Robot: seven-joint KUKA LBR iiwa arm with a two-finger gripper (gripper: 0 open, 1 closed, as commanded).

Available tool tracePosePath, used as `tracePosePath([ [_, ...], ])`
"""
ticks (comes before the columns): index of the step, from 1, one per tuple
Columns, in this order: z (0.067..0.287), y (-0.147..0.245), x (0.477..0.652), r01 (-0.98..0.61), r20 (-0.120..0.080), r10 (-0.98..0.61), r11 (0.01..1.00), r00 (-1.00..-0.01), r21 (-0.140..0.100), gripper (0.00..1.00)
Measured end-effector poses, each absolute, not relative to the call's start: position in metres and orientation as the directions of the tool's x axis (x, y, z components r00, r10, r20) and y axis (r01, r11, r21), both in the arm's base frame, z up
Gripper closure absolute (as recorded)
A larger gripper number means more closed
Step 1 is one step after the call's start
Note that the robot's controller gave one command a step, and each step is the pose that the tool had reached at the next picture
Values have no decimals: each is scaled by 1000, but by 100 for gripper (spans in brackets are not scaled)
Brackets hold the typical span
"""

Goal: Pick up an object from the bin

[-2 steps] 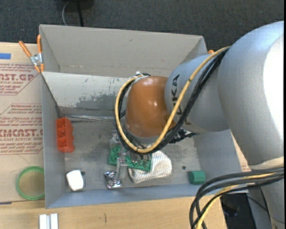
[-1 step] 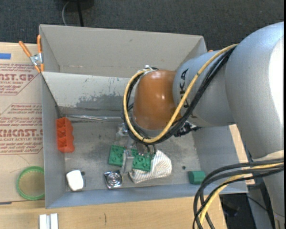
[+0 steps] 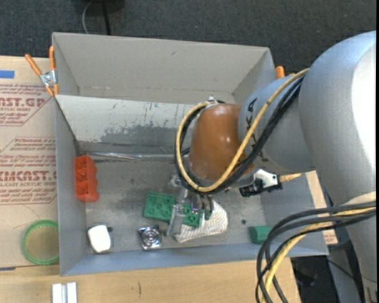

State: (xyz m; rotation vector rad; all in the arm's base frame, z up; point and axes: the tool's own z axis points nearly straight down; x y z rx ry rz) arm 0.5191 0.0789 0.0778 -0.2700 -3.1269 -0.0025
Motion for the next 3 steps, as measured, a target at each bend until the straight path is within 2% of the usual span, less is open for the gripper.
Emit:
tracePosePath([
  [1, 71, 79, 518, 62, -5, 62, 998, -998, 1, 100],
  [3, 79, 85, 523, 47, -4, 47, 999, -999, 3, 100],
])
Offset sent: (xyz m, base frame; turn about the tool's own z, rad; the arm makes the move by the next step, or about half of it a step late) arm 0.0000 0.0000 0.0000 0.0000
